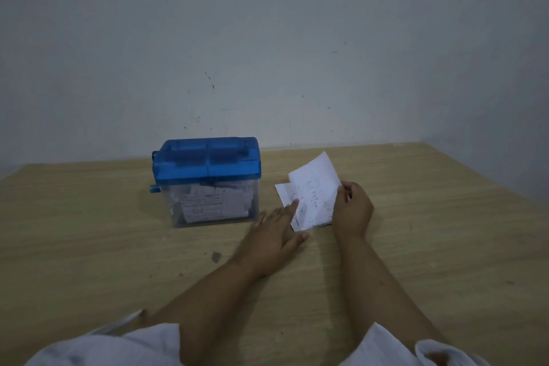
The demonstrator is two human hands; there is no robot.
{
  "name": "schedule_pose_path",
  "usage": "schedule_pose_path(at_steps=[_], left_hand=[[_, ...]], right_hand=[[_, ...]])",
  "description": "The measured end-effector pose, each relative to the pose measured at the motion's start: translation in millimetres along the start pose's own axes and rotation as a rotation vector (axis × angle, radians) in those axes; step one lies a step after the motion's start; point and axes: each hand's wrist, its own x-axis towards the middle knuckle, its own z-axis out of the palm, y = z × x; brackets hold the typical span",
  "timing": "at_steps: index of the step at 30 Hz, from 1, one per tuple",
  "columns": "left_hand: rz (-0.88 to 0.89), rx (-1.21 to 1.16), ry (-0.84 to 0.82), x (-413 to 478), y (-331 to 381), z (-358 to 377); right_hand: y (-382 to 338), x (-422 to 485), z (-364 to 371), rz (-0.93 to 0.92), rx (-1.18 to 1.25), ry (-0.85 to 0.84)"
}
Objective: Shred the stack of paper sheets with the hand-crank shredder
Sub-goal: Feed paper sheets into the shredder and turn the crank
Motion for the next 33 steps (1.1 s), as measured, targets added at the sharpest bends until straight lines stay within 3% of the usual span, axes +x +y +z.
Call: schedule_pose_path(at_steps=[2, 4, 7, 9, 16, 21, 25, 33], left_hand=[[0.022, -0.094, 0.126, -3, 2, -2], [0.050, -0.333, 0.242, -8, 3, -8], [0.102, -0.692, 0.304, -13, 8, -23], [0.085, -0.810, 0.337, -15, 16, -43], [-0.042, -0.733, 0.536, -17, -2, -125], [-0.137, -0.754, 0.542, -23, -44, -168], [-0.151, -0.818, 0.490, -26, -74, -191], [-0.111, -0.715, 0.597, 1, -102, -205]], right_hand=[[-7, 1, -2, 0.055, 0.090, 0.014], [-17, 1, -3, 0.120, 0.208, 0.018], [-35, 1, -4, 0.169, 0.361, -0.034], [-51, 1, -3, 0.194, 0.426, -0.073], [-120, -17, 19, 0.105, 0.489, -0.247], [-161, -26, 39, 0.083, 0.413, -0.507], [-182, -24, 51, 0.165, 0.503, -0.717], [-199, -1, 81, -0.120, 0.287, -0.703]])
